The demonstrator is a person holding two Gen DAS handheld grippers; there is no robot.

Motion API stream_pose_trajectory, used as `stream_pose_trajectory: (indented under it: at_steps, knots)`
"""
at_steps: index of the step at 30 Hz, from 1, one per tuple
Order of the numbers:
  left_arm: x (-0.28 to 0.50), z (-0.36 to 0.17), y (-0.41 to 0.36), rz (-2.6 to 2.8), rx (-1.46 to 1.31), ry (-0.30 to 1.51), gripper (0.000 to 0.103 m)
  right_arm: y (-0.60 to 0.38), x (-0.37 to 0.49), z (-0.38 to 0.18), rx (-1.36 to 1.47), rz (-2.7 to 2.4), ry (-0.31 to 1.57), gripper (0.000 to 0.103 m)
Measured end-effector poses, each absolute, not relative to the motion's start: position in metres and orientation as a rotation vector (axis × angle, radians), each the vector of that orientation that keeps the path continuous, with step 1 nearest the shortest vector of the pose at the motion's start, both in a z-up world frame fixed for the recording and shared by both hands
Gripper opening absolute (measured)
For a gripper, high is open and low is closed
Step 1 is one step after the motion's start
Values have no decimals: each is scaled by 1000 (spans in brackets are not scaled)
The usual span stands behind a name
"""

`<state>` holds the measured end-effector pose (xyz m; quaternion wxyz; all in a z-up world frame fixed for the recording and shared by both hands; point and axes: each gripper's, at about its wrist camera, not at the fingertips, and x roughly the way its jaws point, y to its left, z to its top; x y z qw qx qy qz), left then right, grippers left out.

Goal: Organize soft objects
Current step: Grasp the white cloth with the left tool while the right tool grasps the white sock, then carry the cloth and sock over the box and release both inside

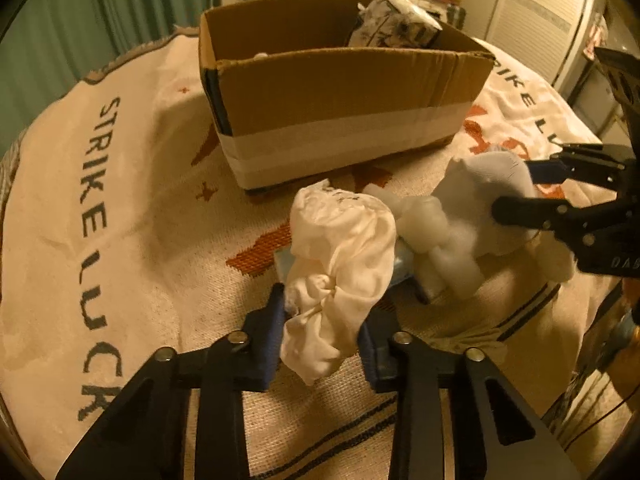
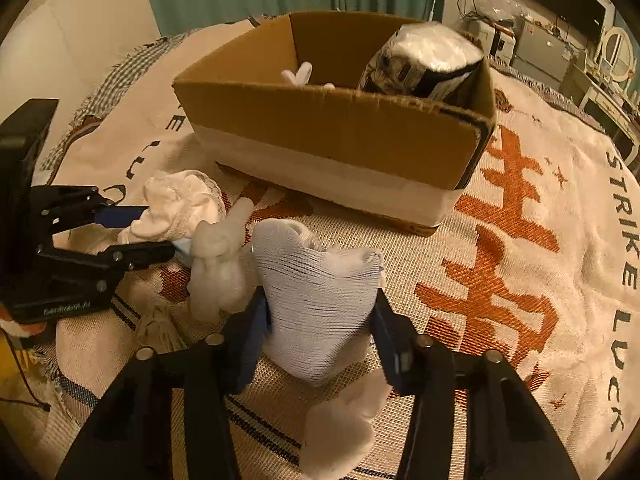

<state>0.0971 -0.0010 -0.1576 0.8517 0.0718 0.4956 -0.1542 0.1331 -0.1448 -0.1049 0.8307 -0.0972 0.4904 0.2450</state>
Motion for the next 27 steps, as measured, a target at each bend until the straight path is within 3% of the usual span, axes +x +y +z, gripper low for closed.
stream_pose_trajectory:
  at_steps: [5,27]
  knots:
    - [96,-147,5,-341,133,1021,20,-156,128,-82,-204,513,989,44]
    - [145,-27,-1,-253,134,685,20,-186,169,55,-82,365,615,43]
